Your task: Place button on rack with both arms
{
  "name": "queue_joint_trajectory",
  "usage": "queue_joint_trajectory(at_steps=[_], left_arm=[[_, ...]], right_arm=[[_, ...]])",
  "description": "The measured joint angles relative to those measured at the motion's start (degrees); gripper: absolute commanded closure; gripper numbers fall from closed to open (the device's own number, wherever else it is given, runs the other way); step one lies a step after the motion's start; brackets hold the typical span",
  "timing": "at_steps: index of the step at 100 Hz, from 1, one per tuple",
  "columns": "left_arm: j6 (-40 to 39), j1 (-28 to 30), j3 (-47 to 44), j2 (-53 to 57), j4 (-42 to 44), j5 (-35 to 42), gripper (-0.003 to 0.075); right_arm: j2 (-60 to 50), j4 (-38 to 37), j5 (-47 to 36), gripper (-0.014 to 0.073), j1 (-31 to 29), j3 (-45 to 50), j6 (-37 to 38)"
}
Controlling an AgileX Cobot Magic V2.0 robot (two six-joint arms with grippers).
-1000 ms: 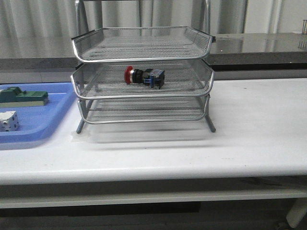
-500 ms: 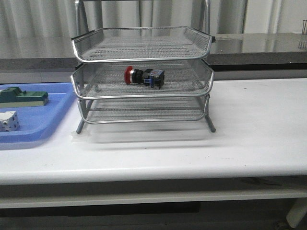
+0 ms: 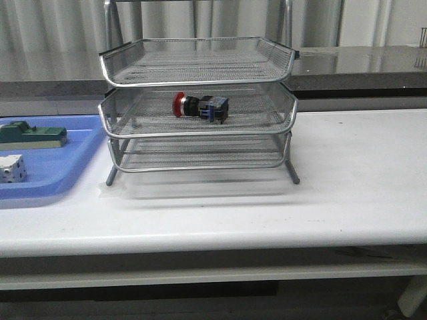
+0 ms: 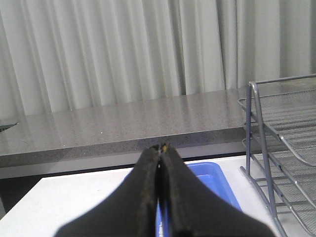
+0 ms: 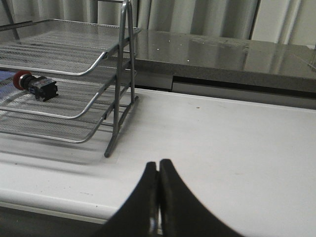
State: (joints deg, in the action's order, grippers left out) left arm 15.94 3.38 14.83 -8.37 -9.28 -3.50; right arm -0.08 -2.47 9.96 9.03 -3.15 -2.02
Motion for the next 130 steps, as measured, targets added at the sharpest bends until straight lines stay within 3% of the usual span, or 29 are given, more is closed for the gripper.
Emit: queue_joint_trajectory(at_steps=[33, 130], left_arm=[[0.0, 0.0, 0.0, 0.0, 0.0, 0.0, 0.0741], [0.0, 0.0, 0.0, 0.0, 0.0, 0.0, 0.0741]], right_arm=[[-0.5, -0.2, -1.8, 0.0651, -5.1, 4.4, 0.1], [-0.5, -0.2, -2.9, 0.0651, -5.2, 4.8, 0.1]])
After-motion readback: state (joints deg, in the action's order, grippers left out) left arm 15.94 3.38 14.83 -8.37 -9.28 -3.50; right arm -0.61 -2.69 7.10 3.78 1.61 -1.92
